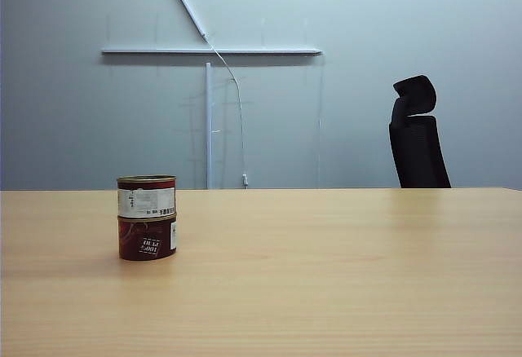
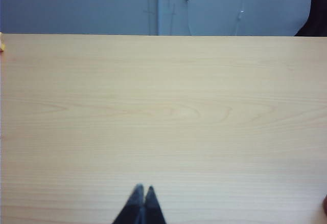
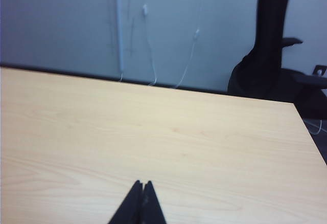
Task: Stack a can of tomatoes on the right onto the can of tomatoes on the left.
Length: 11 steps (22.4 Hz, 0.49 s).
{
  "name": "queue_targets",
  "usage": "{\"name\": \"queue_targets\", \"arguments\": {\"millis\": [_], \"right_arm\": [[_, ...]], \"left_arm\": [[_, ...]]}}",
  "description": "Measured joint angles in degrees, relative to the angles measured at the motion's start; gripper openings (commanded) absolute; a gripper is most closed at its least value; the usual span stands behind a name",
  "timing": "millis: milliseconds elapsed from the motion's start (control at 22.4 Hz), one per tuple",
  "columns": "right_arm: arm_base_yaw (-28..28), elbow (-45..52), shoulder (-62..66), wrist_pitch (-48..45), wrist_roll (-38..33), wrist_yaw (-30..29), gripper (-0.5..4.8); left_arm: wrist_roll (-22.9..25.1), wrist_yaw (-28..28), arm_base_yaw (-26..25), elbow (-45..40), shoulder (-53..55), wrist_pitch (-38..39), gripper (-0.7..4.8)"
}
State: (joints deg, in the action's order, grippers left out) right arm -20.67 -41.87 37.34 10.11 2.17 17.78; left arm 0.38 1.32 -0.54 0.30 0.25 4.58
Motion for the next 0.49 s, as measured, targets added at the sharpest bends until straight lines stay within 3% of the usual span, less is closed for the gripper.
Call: {"name": "queue_targets", "arguments": {"millis": [134, 312, 490], "right_arm": [[5.68, 11.02, -7.96, -7.3, -0.02, -0.13, -0.01], [16.17, 26.1, -21.81, -11.85, -0.42, -10.71, -0.01], [22.8, 34.25, -29.92, -12.79, -3.3, -15.26, -0.01]], "left_arm": [[0.02, -0.02, 0.0, 0.0, 0.0, 0.0, -0.04], [0.02, -0.02, 0.02, 0.0, 0.0, 0.0, -0.04], [0.02, -0.02, 0.02, 0.0, 0.0, 0.0, -0.04]]}}
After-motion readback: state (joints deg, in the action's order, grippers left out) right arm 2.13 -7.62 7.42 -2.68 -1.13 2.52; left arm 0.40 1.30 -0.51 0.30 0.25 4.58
